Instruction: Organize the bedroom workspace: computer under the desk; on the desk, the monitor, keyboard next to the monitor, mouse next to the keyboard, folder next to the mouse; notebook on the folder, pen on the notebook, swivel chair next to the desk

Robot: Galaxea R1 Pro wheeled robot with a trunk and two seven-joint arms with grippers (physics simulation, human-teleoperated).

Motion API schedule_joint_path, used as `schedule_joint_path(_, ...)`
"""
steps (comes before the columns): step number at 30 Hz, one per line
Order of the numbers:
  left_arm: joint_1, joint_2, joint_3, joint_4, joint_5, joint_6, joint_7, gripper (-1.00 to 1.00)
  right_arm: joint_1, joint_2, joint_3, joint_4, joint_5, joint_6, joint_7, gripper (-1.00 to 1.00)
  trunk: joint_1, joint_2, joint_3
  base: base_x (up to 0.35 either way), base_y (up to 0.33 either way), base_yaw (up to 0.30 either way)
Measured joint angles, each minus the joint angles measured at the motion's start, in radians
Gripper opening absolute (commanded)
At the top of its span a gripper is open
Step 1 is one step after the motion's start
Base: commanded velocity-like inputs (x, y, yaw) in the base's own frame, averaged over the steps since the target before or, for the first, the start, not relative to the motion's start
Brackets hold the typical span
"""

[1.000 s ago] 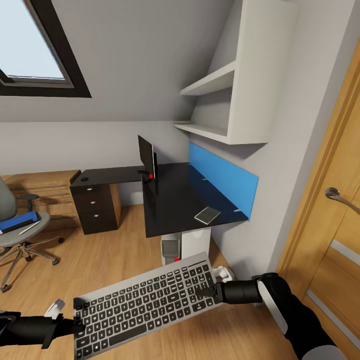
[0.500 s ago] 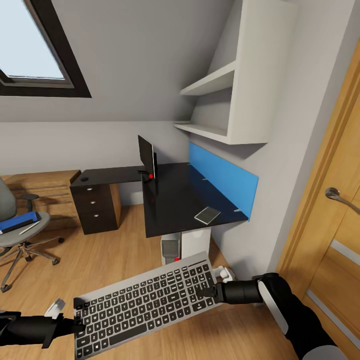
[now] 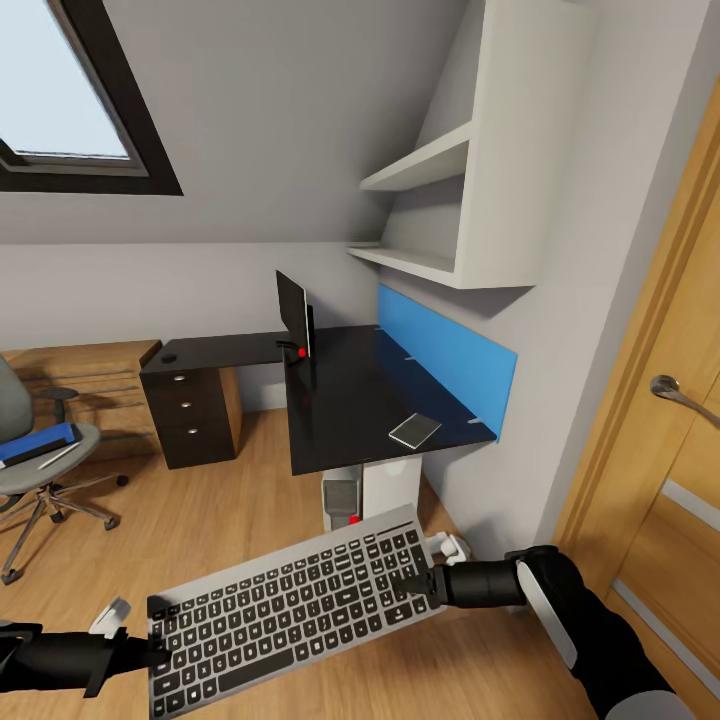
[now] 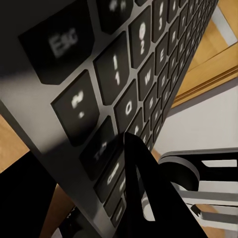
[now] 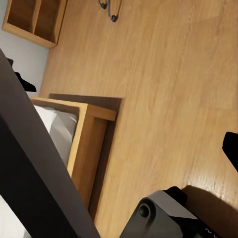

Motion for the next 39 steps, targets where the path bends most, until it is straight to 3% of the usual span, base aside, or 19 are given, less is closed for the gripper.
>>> schedule_joint_path(5,0.000,-0.002,-0.010,0.000,-0.001,0.000,0.003,-1.00,0.000,0.000,-0.001,0.000,0.000,-0.001,0.000,1.00,0.000,0.000,0.000,0.000,0.000,0.000)
schedule_joint_path(8,0.001,-0.004,-0.045,0.001,-0.001,0.000,0.021,-1.00,0.000,-0.002,-0.001,0.000,0.000,-0.001,0.000,1.00,0.000,0.000,0.000,0.000,0.000,0.000)
schedule_joint_path(13,0.000,-0.004,-0.065,0.000,0.000,0.000,0.044,-1.00,0.000,-0.003,-0.002,0.000,0.000,-0.002,0.000,1.00,0.000,0.000,0.000,0.000,0.000,0.000)
schedule_joint_path(33,0.000,-0.005,-0.071,0.000,0.002,0.000,0.050,-1.00,0.000,-0.005,-0.002,-0.001,0.000,-0.005,0.002,1.00,0.000,0.000,0.000,0.000,0.000,0.000)
schedule_joint_path(34,0.000,-0.005,-0.071,0.000,0.002,0.000,0.050,-1.00,0.000,-0.005,-0.002,-0.001,0.000,-0.005,0.002,-1.00,0.000,0.000,0.000,0.000,0.000,0.000)
schedule_joint_path(39,0.000,-0.004,-0.071,0.000,0.003,-0.002,0.050,-1.00,0.000,-0.007,-0.002,-0.002,0.002,-0.006,0.002,-1.00,0.000,0.000,0.000,0.000,0.000,0.000)
